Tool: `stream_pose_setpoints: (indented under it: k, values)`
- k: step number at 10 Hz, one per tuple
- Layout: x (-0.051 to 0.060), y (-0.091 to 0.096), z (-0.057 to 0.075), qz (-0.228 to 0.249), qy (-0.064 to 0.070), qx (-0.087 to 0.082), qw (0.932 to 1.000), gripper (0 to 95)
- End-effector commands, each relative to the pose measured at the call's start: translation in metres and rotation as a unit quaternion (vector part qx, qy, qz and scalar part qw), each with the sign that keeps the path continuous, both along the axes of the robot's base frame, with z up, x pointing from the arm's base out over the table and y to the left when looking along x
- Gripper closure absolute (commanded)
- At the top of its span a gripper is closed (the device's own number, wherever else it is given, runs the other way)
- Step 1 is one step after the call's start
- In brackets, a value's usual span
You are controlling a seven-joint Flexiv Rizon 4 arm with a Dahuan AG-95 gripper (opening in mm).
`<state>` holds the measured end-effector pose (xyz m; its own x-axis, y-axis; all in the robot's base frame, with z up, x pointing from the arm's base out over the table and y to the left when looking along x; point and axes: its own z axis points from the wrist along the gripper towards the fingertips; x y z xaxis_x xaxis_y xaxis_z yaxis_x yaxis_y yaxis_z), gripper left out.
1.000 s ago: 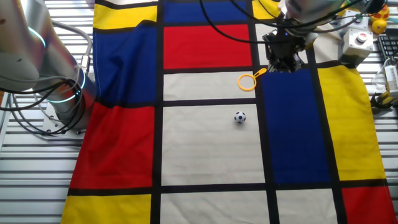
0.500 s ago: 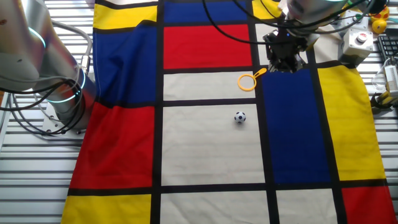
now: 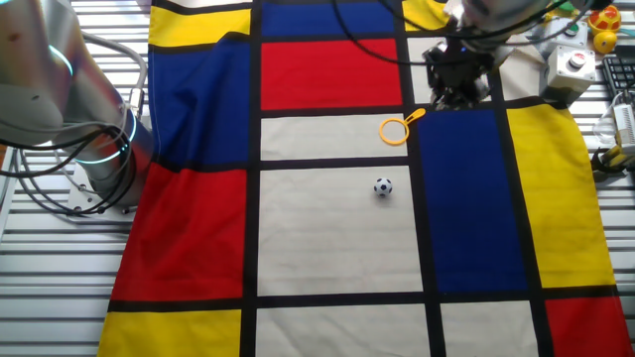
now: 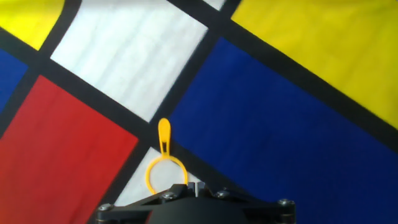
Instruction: Attach the bubble ring to the ball
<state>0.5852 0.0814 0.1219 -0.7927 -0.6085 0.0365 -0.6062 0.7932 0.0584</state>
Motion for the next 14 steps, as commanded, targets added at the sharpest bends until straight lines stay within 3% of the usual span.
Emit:
stream_pose_setpoints:
  k: [1,3,6,7,10,14]
  values:
    - [0.008,0.015,-0.021,0.005,0.001,-0.001,1.0,76.0]
    - [0.008,0.021,-0.051,0.014,0.0,0.001,0.9999,76.0]
    - [-0.001,0.02,-0.077,0.031,-0.001,0.005,0.9995,76.0]
    - [-0.005,0.02,-0.083,0.04,-0.001,0.007,0.9992,57.0]
    - [-0.02,0.025,-0.095,0.048,-0.002,0.009,0.9988,57.0]
    - [-0.023,0.029,-0.107,0.05,-0.007,0.01,0.9987,57.0]
